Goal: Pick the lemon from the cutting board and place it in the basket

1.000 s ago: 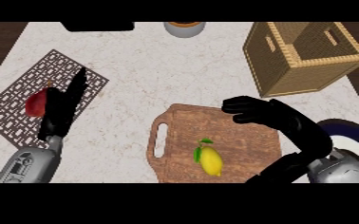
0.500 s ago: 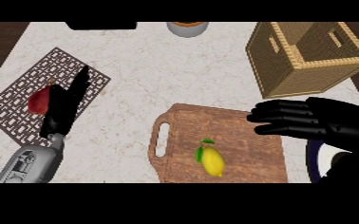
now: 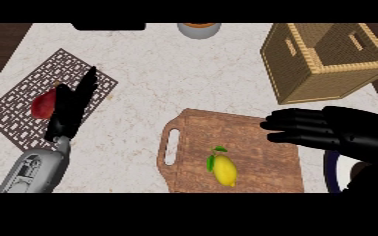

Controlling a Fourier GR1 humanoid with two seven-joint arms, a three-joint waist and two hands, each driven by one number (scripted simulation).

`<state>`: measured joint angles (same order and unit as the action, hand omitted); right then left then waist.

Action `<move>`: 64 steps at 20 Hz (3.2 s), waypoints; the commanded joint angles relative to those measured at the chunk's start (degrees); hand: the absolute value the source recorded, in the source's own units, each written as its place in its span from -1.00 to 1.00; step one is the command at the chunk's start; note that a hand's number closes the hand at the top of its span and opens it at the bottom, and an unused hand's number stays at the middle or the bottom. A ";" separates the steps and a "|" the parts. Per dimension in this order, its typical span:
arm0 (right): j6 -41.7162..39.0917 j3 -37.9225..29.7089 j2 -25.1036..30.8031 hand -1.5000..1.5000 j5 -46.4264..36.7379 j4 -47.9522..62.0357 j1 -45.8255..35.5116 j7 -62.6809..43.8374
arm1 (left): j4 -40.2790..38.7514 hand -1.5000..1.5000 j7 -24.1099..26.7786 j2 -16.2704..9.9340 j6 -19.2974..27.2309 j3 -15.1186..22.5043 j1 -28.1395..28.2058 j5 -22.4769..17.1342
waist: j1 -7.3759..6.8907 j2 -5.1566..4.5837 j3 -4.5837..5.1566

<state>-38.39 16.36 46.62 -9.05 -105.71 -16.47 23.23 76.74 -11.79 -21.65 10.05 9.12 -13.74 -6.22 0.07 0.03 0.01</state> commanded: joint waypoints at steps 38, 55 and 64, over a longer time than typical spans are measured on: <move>8.24 5.24 -32.66 -1.00 -35.60 19.96 3.04 9.16 | 2.31 0.00 -0.54 7.45 -8.40 -10.53 1.98 11.08 | -0.17 -0.03 -0.02; 9.89 7.23 -39.11 -1.00 -43.11 23.59 5.52 7.51 | -1.04 0.00 -0.08 9.33 -10.49 -13.12 -1.85 13.48 | 0.06 -0.04 -0.01; 14.68 7.14 -39.25 1.00 -47.89 28.84 1.63 12.98 | 5.72 0.00 -5.14 11.25 -9.33 -12.38 0.65 14.69 | -0.23 -0.03 -0.03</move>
<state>-26.82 23.25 7.91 -54.74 -79.47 -12.71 33.84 80.48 -13.93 -11.52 -0.85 -3.94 -12.12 7.19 -0.03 0.03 0.04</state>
